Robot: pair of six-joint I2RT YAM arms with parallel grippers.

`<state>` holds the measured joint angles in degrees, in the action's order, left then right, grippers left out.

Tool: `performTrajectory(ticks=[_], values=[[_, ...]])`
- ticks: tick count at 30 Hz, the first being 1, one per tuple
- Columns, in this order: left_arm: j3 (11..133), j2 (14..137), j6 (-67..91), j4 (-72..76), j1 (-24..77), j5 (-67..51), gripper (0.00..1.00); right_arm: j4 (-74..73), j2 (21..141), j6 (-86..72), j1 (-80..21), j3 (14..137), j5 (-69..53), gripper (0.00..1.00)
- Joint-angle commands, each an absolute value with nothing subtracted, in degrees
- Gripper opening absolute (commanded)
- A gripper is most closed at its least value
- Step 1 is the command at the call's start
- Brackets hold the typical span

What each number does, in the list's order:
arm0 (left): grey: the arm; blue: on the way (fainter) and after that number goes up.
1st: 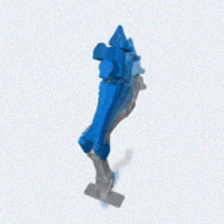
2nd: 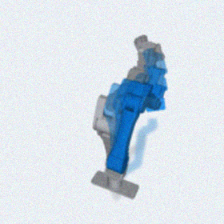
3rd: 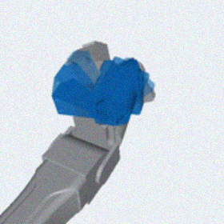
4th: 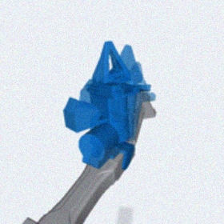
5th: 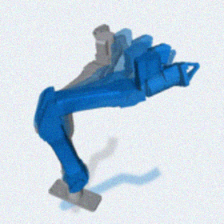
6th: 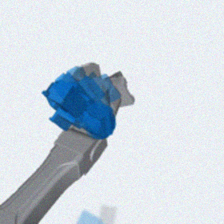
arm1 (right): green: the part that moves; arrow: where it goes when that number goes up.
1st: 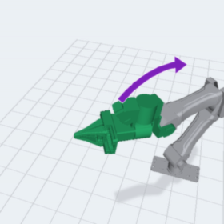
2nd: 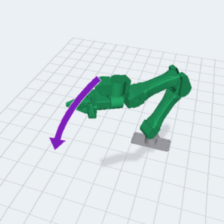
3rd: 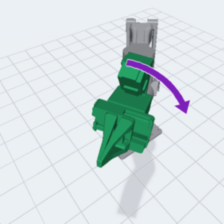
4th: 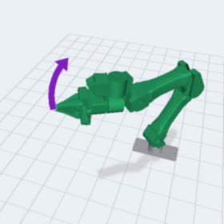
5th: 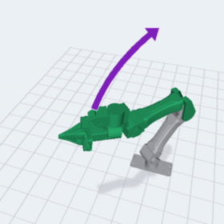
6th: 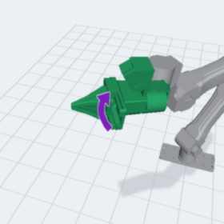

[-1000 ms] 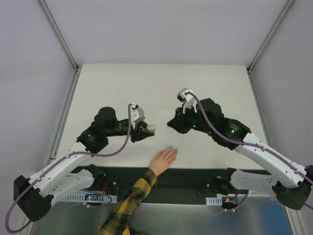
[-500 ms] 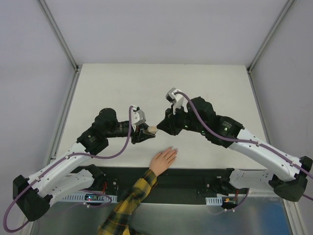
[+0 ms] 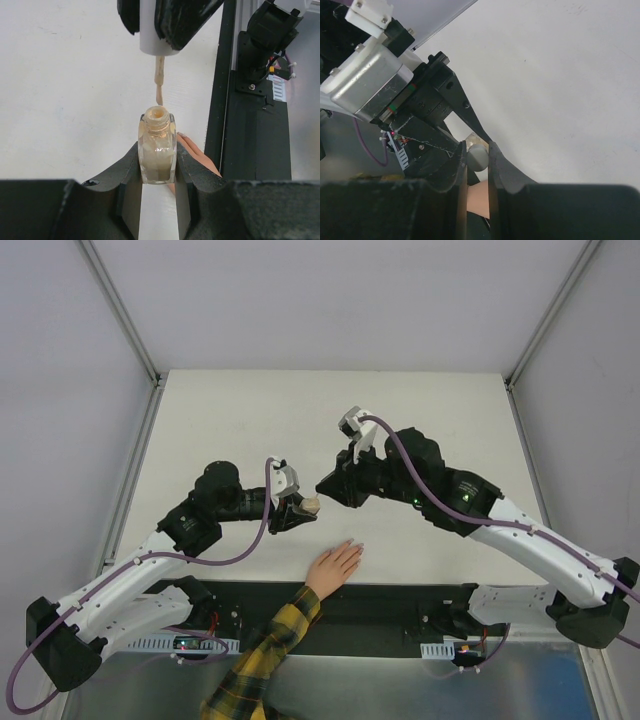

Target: Paint the nails

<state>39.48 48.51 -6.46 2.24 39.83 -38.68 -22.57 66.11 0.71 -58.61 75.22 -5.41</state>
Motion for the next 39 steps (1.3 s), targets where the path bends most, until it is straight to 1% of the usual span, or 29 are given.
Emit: performTrajectory(ticks=[1,11,26,31,34,39], values=[[41.0,47.7,-7.9,3.4,40.5,-39.0,0.00,-21.4,67.1,1.3,-58.9,77.8,-6.6,0.00],[40.9,47.2,-8.1,3.4,40.6,-39.3,0.00,-21.2,67.9,1.1,-59.0,77.1,-6.8,0.00],[40.8,46.2,-8.8,3.4,40.6,-38.9,0.00,-21.0,69.6,-1.2,-58.9,75.8,-10.3,0.00],[40.5,45.9,-9.1,3.5,40.6,-38.9,0.00,-21.2,71.3,-2.3,-58.9,75.4,-12.5,0.00],[40.7,45.9,-9.1,3.4,40.7,-38.5,0.00,-22.5,73.1,-2.9,-59.1,76.0,-16.0,0.00],[40.6,45.5,-9.1,3.4,40.7,-37.6,0.00,-21.4,74.0,-4.7,-60.0,72.9,-16.3,0.00]])
